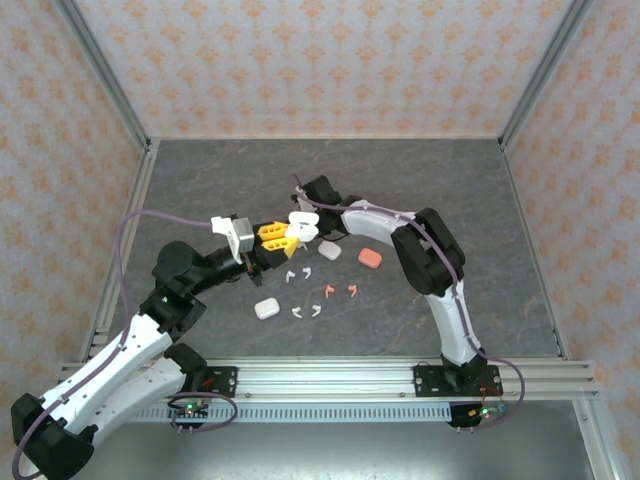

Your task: Insert wireless bluetooth earbuds into charging case

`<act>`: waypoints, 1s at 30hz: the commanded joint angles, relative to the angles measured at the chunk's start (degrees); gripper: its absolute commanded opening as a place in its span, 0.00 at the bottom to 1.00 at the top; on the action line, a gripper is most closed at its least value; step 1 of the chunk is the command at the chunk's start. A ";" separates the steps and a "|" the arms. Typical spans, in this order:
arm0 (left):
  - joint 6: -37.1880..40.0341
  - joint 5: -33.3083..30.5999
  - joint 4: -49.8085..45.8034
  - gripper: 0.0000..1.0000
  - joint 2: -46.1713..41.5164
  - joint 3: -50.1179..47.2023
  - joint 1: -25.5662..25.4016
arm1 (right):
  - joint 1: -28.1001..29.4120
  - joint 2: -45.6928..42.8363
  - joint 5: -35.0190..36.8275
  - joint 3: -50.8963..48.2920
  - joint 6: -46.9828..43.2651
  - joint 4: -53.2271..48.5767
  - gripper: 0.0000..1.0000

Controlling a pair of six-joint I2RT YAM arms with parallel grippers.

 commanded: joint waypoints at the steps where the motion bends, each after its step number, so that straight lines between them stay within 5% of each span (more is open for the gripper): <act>1: -0.32 -1.18 0.59 0.00 -1.11 0.43 -0.29 | 0.85 3.23 1.43 4.98 -3.97 -5.89 0.42; 30: 0.10 -1.91 -0.90 0.00 -0.49 0.61 -0.38 | 1.40 -1.37 3.91 0.77 -12.80 -16.65 0.37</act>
